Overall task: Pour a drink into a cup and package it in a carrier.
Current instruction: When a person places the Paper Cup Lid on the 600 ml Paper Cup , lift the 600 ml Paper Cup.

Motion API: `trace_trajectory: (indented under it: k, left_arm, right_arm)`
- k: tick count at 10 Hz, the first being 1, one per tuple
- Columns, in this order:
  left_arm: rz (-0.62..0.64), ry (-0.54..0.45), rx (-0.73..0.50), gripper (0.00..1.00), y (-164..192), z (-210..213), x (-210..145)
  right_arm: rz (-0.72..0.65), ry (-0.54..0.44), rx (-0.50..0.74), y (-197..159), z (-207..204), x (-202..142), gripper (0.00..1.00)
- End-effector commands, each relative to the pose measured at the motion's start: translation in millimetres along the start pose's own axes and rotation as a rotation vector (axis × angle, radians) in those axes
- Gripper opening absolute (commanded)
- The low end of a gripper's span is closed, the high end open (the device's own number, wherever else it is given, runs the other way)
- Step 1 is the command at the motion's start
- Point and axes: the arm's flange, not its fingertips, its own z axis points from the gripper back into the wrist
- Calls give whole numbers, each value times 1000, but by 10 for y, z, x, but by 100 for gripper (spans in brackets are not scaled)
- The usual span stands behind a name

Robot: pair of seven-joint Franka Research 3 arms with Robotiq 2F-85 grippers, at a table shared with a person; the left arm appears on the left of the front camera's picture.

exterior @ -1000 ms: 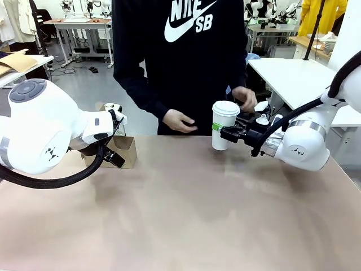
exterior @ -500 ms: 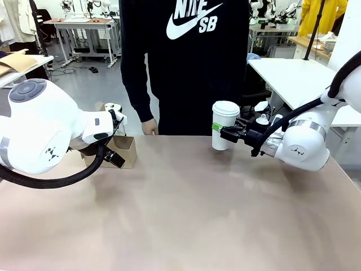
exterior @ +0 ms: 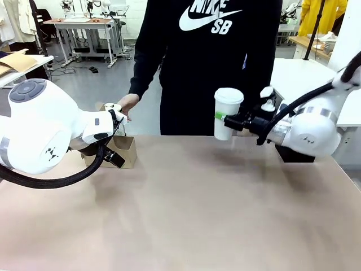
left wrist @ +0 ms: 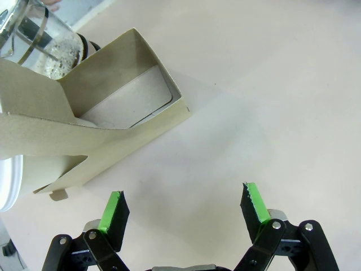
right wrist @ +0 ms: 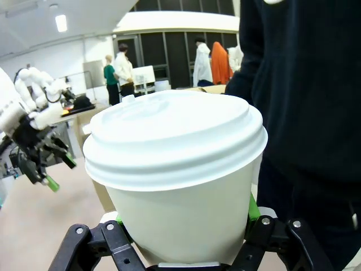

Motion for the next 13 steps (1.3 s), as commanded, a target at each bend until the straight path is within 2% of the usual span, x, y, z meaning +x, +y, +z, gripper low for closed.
trace_trajectory:
  k: [1,5,7,9,10,13]
  left_arm:
    - [1,-1,-2,100,1,3,-1]
    - [1,-1,-2,100,1,3,-1]
    - [1,-1,-2,100,1,3,-1]
    - [1,-1,-2,100,1,3,-1]
    - [1,-1,-2,100,1,3,-1]
    - [1,-1,-2,100,1,3,-1]
  right_arm:
    - [-12,29,28,192,128,565,80]
    - [7,30,97,683,409,1621,80]
    - [-4,46,98,768,455,1775,80]
    - [-20,18,132,754,475,1749,80]
    - [22,24,100,801,449,1815,80]
    - [22,24,100,801,449,1815,80]
